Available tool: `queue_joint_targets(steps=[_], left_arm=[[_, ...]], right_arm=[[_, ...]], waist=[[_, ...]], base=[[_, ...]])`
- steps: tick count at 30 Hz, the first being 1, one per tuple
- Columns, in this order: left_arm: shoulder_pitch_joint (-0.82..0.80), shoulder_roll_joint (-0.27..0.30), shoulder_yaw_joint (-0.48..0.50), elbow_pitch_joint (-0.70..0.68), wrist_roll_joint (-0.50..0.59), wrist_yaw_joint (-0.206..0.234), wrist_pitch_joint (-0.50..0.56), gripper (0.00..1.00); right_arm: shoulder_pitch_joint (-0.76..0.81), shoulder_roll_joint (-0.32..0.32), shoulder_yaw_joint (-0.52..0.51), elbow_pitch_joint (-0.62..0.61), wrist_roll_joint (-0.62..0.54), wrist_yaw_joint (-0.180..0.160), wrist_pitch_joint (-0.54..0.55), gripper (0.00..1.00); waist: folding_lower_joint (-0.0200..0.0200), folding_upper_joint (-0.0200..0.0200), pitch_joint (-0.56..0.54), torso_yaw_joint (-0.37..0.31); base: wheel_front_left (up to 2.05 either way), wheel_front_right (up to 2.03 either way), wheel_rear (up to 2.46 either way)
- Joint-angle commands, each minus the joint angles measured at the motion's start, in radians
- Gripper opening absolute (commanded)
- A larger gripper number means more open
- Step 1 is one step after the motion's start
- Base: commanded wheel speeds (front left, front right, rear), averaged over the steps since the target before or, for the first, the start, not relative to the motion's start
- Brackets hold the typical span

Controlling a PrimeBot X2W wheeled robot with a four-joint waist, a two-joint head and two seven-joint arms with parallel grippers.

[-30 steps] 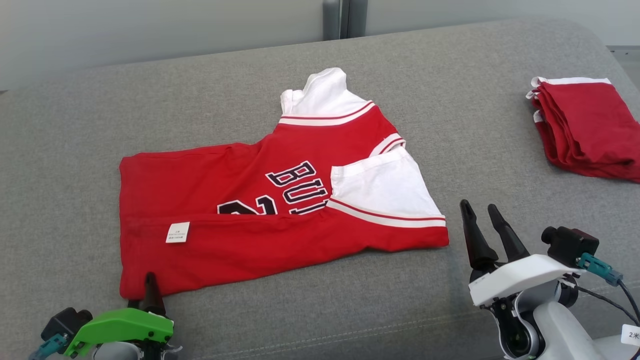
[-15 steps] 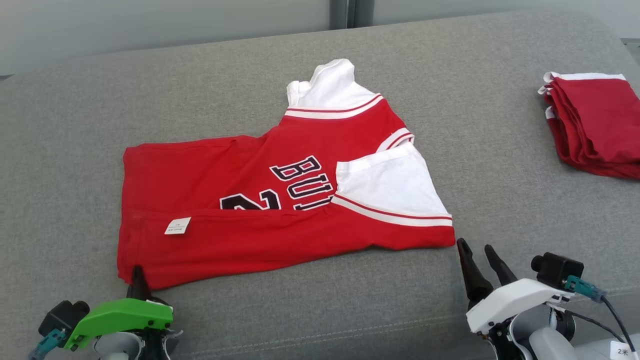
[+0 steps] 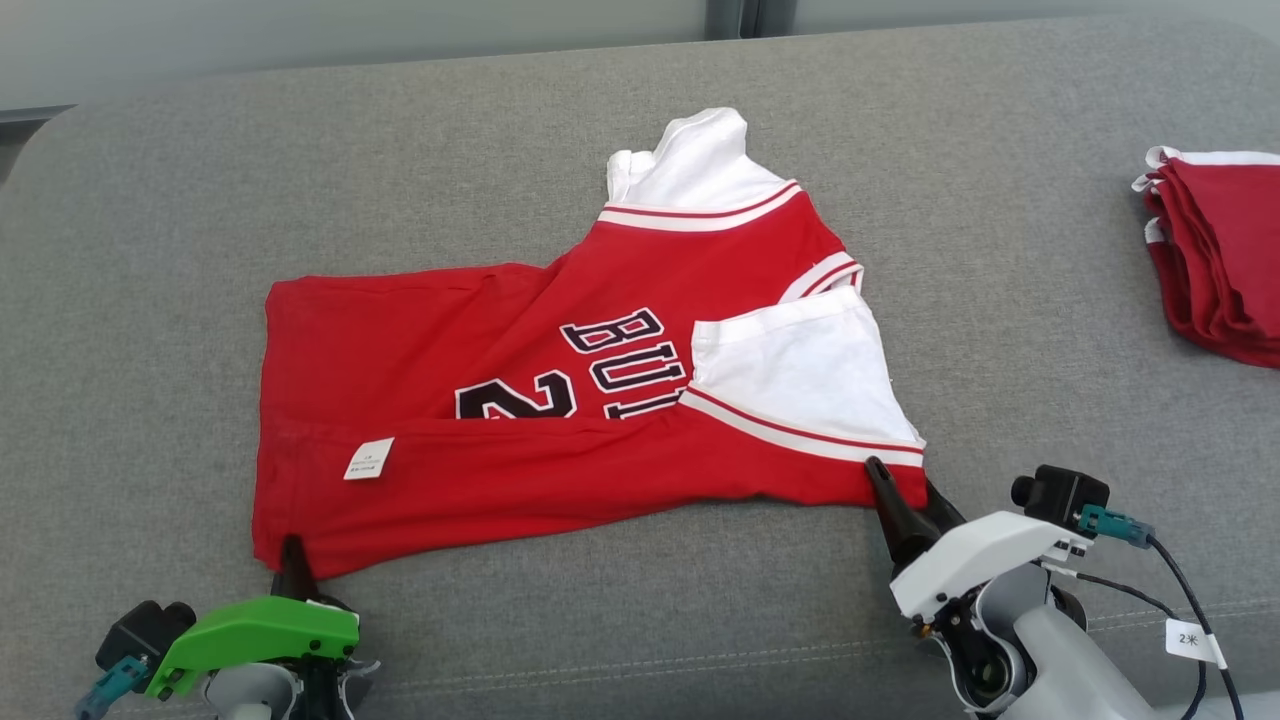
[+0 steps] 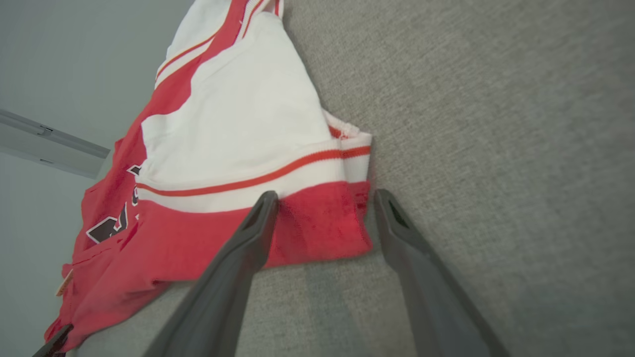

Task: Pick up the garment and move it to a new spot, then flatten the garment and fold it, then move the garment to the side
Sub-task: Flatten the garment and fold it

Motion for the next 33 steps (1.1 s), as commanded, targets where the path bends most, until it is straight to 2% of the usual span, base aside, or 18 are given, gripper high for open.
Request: queue_joint_targets(steps=[1, 2, 3, 5, 8, 14, 20, 28, 33], left_arm=[[-0.008, 0.007, 0.0, 0.01, -0.012, 0.0, -0.004, 0.0], [-0.011, 0.007, -0.005, 0.013, -0.015, -0.001, -0.005, 0.0], [-0.013, 0.006, -0.011, 0.02, -0.022, -0.003, -0.009, 0.0], [-0.015, 0.007, -0.013, 0.026, -0.024, -0.005, -0.015, 0.0], [-0.013, 0.006, -0.022, 0.016, -0.024, -0.021, -0.022, 0.0], [0.012, 0.006, -0.049, -0.031, -0.033, -0.042, -0.036, 0.0], [0.068, 0.01, -0.095, -0.098, -0.053, -0.03, -0.045, 0.0], [0.164, 0.011, -0.11, -0.136, -0.051, 0.017, -0.051, 0.0], [0.195, 0.01, -0.115, -0.141, -0.056, 0.026, -0.053, 0.0]], right_arm=[[-0.01, 0.001, 0.009, 0.022, 0.009, -0.001, 0.001, 0.82], [-0.021, 0.002, 0.016, 0.035, 0.02, -0.001, -0.005, 0.53], [-0.04, 0.003, 0.033, 0.05, 0.063, -0.001, -0.013, 0.33], [-0.056, 0.003, 0.053, 0.053, 0.08, -0.001, -0.026, 0.0], [-0.074, -0.005, 0.067, 0.04, 0.104, 0.0, -0.06, 0.0], [-0.058, -0.076, 0.052, -0.006, 0.135, -0.001, -0.109, 0.0], [0.016, -0.139, 0.009, -0.038, 0.138, -0.002, -0.128, 0.0], [0.098, -0.114, 0.001, -0.041, 0.127, -0.002, -0.115, 0.0], [0.107, -0.1, 0.01, -0.016, 0.113, -0.002, -0.108, 0.0]], waist=[[0.0, -0.0001, 0.004, 0.004], [0.0, -0.0001, 0.005, 0.006], [0.0, -0.0001, 0.006, 0.009], [0.0, -0.0001, 0.005, 0.01], [0.0, -0.0001, 0.001, 0.009], [0.0, -0.0001, -0.018, 0.001], [0.0, -0.0001, -0.041, -0.008], [0.0, -0.0001, -0.062, -0.031], [0.0, -0.0001, -0.072, -0.033]], base=[[0.0, 0.0, 0.0], [0.0, 0.0, 0.0], [0.0, 0.0, 0.0], [0.0, 0.0, 0.0], [0.0, 0.0, 0.0], [0.0, 0.0, 0.0], [0.0, 0.0, 0.0], [0.0, 0.0, 0.0], [0.0, 0.0, 0.0]])
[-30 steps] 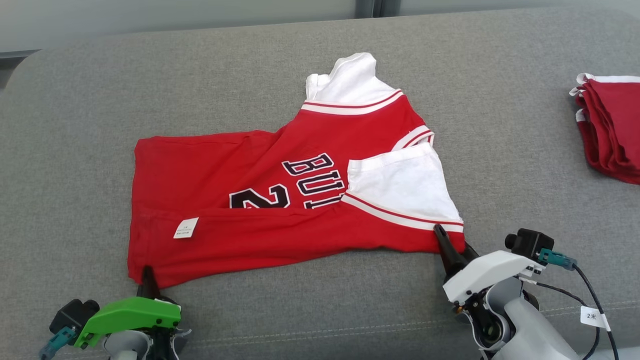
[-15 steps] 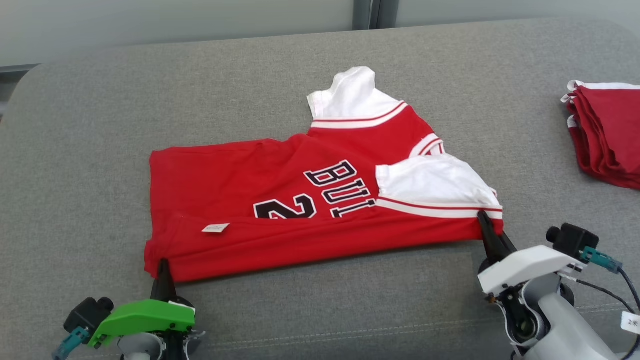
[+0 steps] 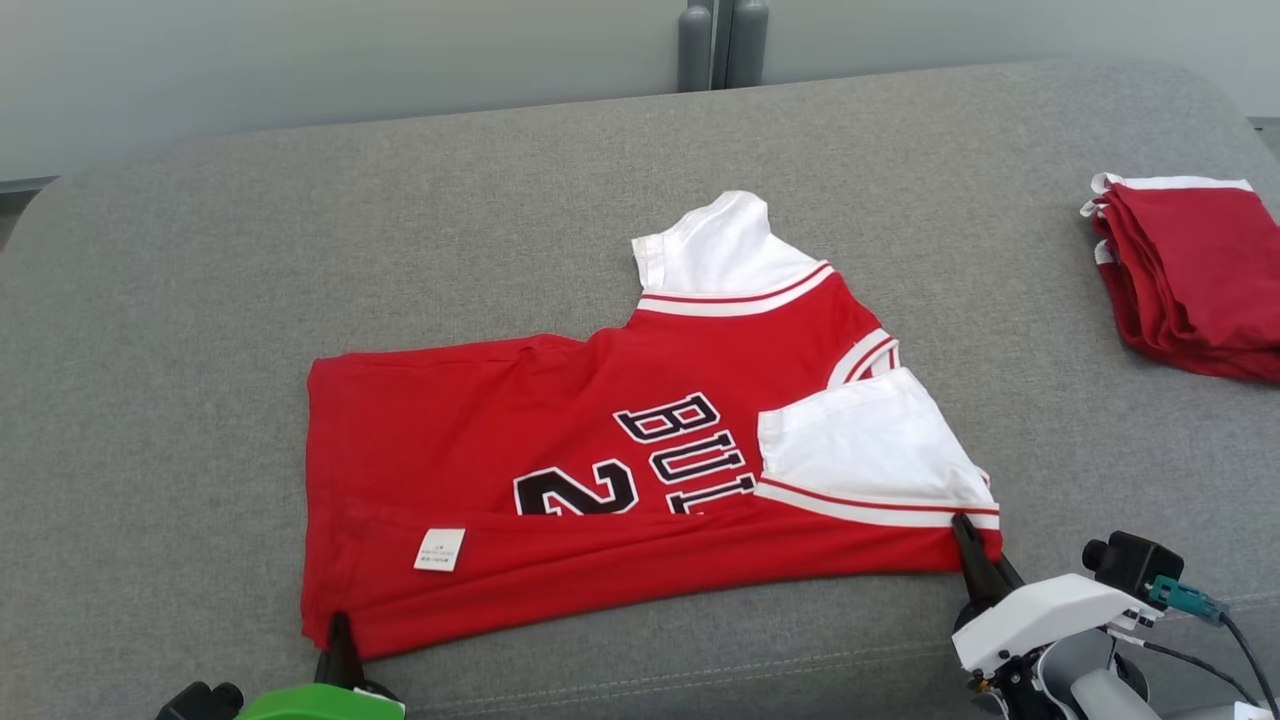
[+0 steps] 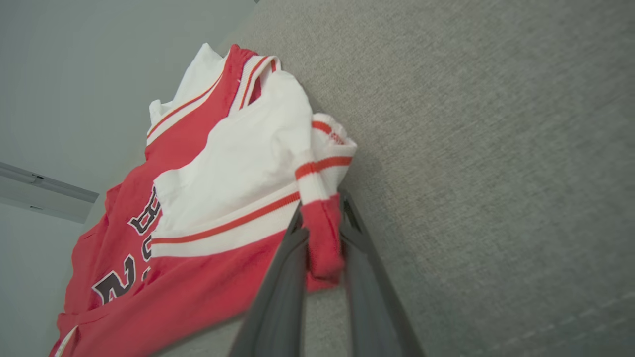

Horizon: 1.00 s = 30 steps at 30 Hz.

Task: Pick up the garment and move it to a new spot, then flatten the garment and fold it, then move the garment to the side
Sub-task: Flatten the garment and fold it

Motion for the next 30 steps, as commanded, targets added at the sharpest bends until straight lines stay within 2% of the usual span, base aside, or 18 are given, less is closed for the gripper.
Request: queue_joint_targets(steps=[1, 2, 3, 4, 5, 10, 17, 22, 30], left_arm=[[0.016, 0.014, 0.004, 0.0, -0.007, 0.01, -0.01, 0.0], [0.019, 0.014, 0.004, 0.001, -0.009, 0.014, -0.01, 0.04], [0.021, 0.014, 0.005, 0.001, -0.009, 0.018, -0.011, 0.34], [0.023, 0.014, 0.005, 0.001, -0.006, 0.022, -0.012, 0.68], [0.025, 0.015, 0.006, -0.001, -0.003, 0.025, -0.012, 1.0], [0.04, 0.047, 0.012, -0.019, 0.029, 0.037, -0.011, 1.0], [0.005, 0.17, -0.002, -0.105, 0.146, 0.071, -0.014, 1.0], [-0.091, 0.244, -0.072, -0.162, 0.241, 0.101, 0.06, 1.0], [-0.293, 0.298, -0.175, -0.136, 0.325, 0.125, 0.233, 1.0]], right_arm=[[0.014, -0.01, -0.004, 0.011, -0.011, -0.003, -0.003, 0.0], [0.013, -0.01, -0.003, 0.017, -0.016, -0.003, -0.006, 0.05], [0.014, -0.01, -0.004, 0.023, -0.019, -0.003, -0.01, 0.24], [0.014, -0.011, -0.005, 0.027, -0.022, -0.003, -0.013, 0.53], [0.015, -0.013, -0.008, 0.029, -0.025, -0.002, -0.015, 1.0], [0.023, -0.032, -0.024, 0.023, -0.044, -0.002, -0.029, 1.0], [0.033, -0.092, -0.067, -0.051, -0.088, -0.001, -0.042, 1.0], [0.015, -0.128, -0.068, -0.144, -0.13, -0.001, -0.015, 1.0], [-0.029, -0.142, -0.075, -0.28, -0.175, -0.001, 0.057, 1.0]], waist=[[0.0, 0.0, -0.006, 0.001], [0.0, 0.0, -0.01, 0.001], [0.0, 0.0, -0.012, 0.001], [0.0, 0.0, -0.014, 0.001], [0.0, 0.0, -0.016, 0.001], [0.0, 0.0, -0.018, -0.004], [0.0, 0.0, -0.003, -0.01], [0.0, 0.0, 0.022, -0.017], [0.0, 0.0, 0.09, -0.047]], base=[[0.0, 0.0, 0.0], [0.0, 0.0, 0.0], [0.0, 0.0, 0.0], [0.0, 0.0, 0.0], [0.0, 0.0, 0.0], [0.0, 0.0, 0.0], [0.0, 0.0, 0.0], [0.0, 0.0, 0.0], [0.0, 0.0, 0.0]])
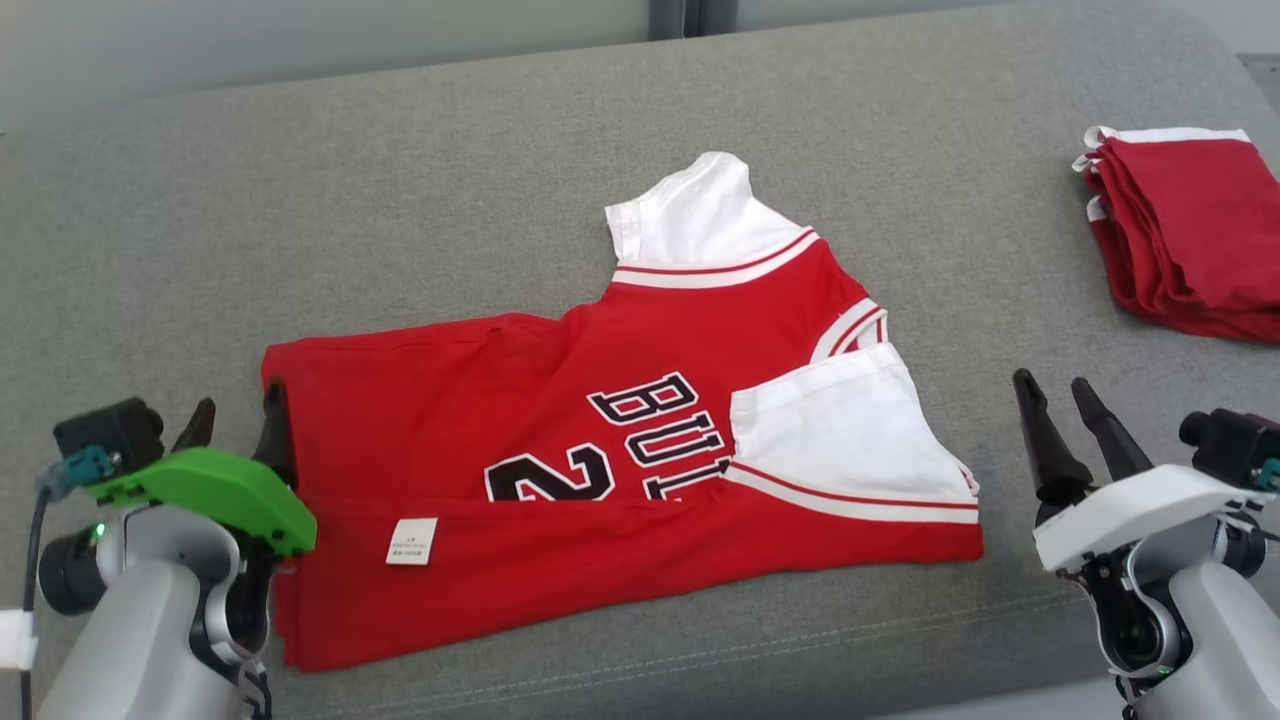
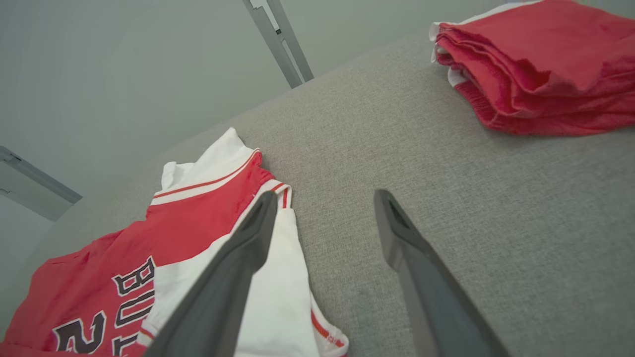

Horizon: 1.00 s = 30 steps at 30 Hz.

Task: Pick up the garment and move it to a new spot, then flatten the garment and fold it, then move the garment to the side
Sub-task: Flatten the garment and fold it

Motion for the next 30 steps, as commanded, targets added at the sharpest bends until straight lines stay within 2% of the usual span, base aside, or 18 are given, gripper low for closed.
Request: queue_joint_targets(steps=[1, 7, 14, 26, 27, 29, 30], left_arm=[[-0.046, 0.012, -0.009, 0.017, 0.016, 0.009, 0.017, 1.0], [-0.159, 0.033, -0.052, 0.116, 0.048, 0.016, 0.108, 1.0], [-0.247, 0.044, -0.067, 0.21, 0.048, 0.002, 0.174, 1.0], [-0.324, 0.051, -0.086, 0.306, 0.051, -0.021, 0.197, 1.0], [-0.328, 0.05, -0.086, 0.31, 0.05, -0.024, 0.194, 0.96], [-0.335, 0.048, -0.085, 0.318, 0.048, -0.026, 0.186, 0.75], [-0.339, 0.046, -0.084, 0.321, 0.046, -0.027, 0.183, 0.6]], right_arm=[[-0.017, 0.0, -0.001, -0.022, -0.013, 0.0, 0.013, 1.0], [-0.041, 0.01, 0.005, -0.093, -0.036, 0.0, 0.055, 1.0], [-0.047, 0.009, 0.005, -0.134, -0.037, 0.0, 0.077, 1.0], [-0.039, 0.015, -0.01, -0.157, -0.046, 0.0, 0.087, 1.0], [-0.044, 0.016, -0.009, -0.16, -0.048, 0.0, 0.087, 1.0], [-0.054, 0.012, -0.005, -0.166, -0.053, 0.0, 0.092, 1.0], [-0.058, 0.01, -0.002, -0.17, -0.054, 0.0, 0.094, 1.0]], waist=[[0.0, 0.0, 0.035, -0.022], [0.0, 0.0, 0.09, -0.052], [0.0, 0.0, 0.13, -0.075], [0.0, 0.0, 0.154, -0.088], [0.0, 0.0, 0.154, -0.087], [0.0, 0.0, 0.155, -0.084], [0.0, 0.0, 0.155, -0.082]], base=[[0.0, 0.0, 0.0], [0.0, 0.0, 0.0], [0.0, 0.0, 0.0], [0.0, 0.0, 0.0], [0.0, 0.0, 0.0], [0.0, 0.0, 0.0], [0.0, 0.0, 0.0]])
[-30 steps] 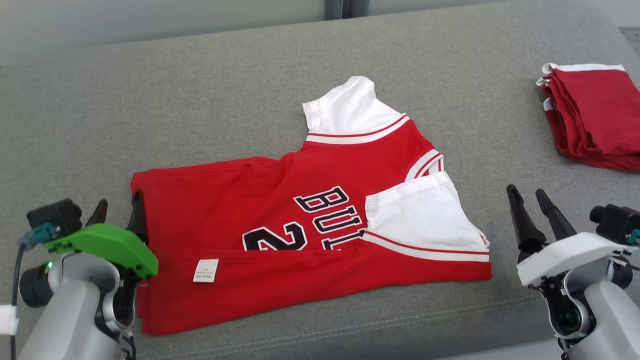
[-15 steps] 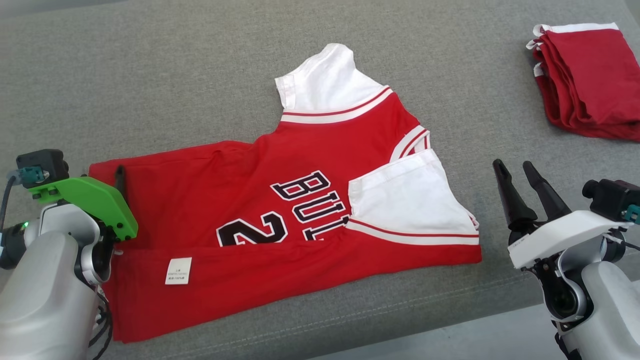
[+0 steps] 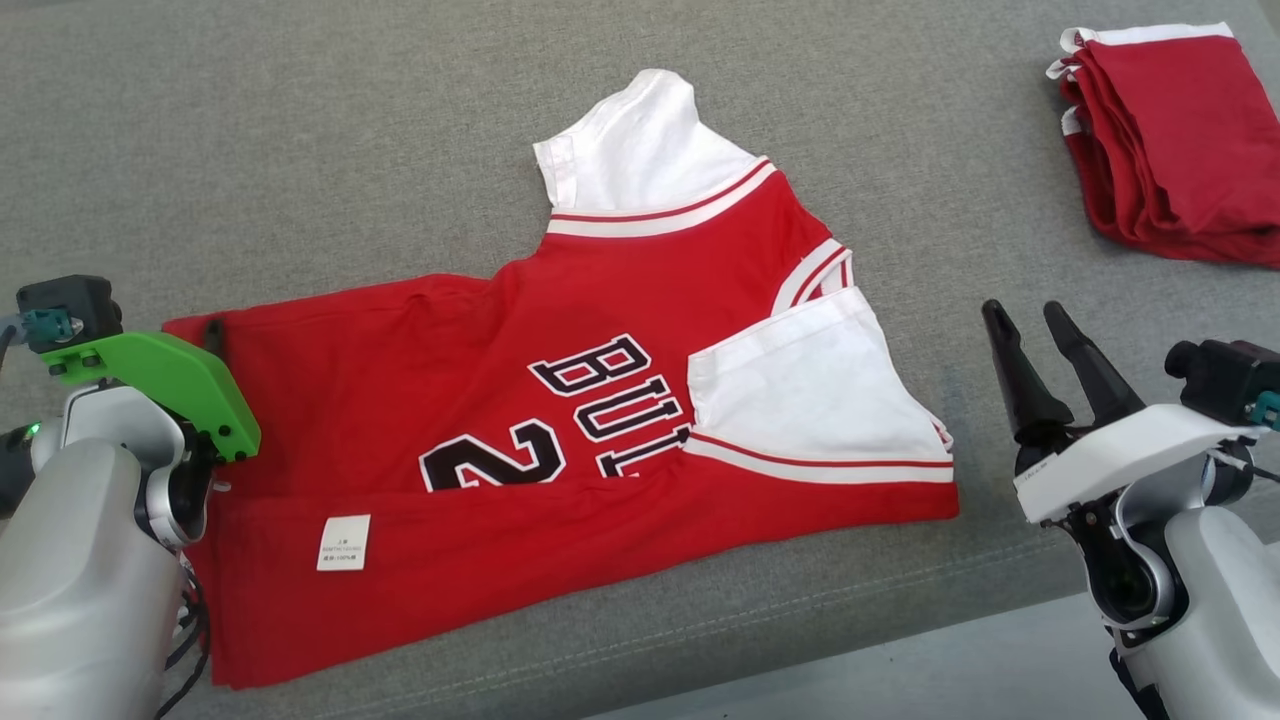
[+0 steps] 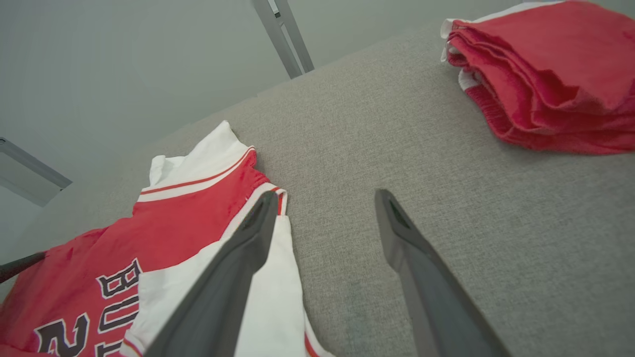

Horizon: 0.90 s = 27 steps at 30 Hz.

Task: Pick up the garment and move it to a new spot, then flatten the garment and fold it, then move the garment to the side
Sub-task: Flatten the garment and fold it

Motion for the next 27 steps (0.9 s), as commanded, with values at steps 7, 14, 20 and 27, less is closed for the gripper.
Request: queue_joint_targets(steps=[7, 14, 20, 27], left_arm=[[-0.028, -0.013, 0.0, 0.02, -0.008, -0.018, -0.049, 0.0], [-0.038, -0.057, -0.01, -0.012, -0.001, -0.043, -0.144, 0.0], [-0.016, -0.106, -0.039, -0.067, 0.016, -0.054, -0.215, 0.0], [-0.053, -0.156, -0.069, -0.089, 0.036, -0.05, -0.248, 0.0]], right_arm=[[-0.09, -0.032, 0.04, -0.033, -0.034, 0.0, 0.045, 1.0], [-0.264, -0.048, 0.083, 0.004, -0.107, 0.0, 0.168, 1.0], [-0.462, -0.019, 0.107, 0.149, -0.174, 0.0, 0.31, 1.0], [-0.673, 0.019, 0.128, 0.347, -0.219, 0.0, 0.426, 1.0]], waist=[[0.0, 0.0, 0.006, 0.023], [0.0, 0.0, 0.015, 0.077], [0.0, 0.0, 0.039, 0.159], [0.0, 0.0, 0.085, 0.23]], base=[[0.0, 0.0, 0.0], [0.0, 0.0, 0.0], [0.0, 0.0, 0.0], [0.0, 0.0, 0.0]])
